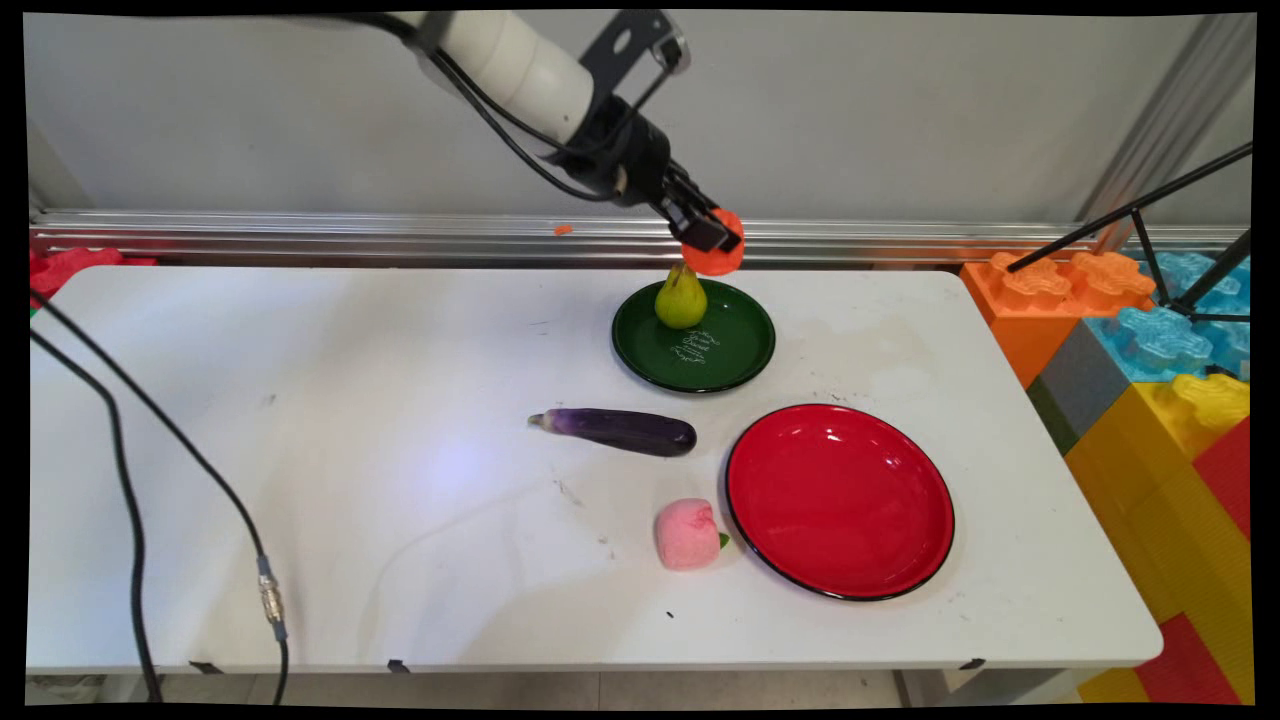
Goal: Place the picked object on the table
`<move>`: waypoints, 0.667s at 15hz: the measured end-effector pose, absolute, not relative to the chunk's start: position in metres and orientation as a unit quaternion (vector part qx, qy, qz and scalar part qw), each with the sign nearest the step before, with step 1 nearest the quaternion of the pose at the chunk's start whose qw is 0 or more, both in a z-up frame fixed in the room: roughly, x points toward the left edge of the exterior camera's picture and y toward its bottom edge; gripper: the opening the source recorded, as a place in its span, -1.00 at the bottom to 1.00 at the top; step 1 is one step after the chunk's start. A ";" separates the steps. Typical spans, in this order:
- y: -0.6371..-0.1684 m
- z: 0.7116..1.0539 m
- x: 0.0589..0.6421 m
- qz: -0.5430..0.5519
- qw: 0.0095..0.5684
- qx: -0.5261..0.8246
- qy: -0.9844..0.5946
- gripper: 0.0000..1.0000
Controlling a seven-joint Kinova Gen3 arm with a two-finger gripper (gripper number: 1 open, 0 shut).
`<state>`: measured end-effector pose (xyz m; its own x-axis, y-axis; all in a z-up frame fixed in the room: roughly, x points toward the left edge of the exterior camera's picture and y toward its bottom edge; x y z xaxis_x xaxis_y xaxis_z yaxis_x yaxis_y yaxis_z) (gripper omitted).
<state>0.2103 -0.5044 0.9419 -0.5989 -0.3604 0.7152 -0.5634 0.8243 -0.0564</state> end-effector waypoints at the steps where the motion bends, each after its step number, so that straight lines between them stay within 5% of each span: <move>1: -0.495 0.951 0.212 0.140 0.362 0.263 -0.883 -1.00; 10: -0.383 0.976 0.256 0.102 0.326 0.272 -0.900 -1.00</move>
<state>0.2563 -0.3830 0.9764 -0.6394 -0.4225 0.6423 -0.5551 0.8318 -0.0054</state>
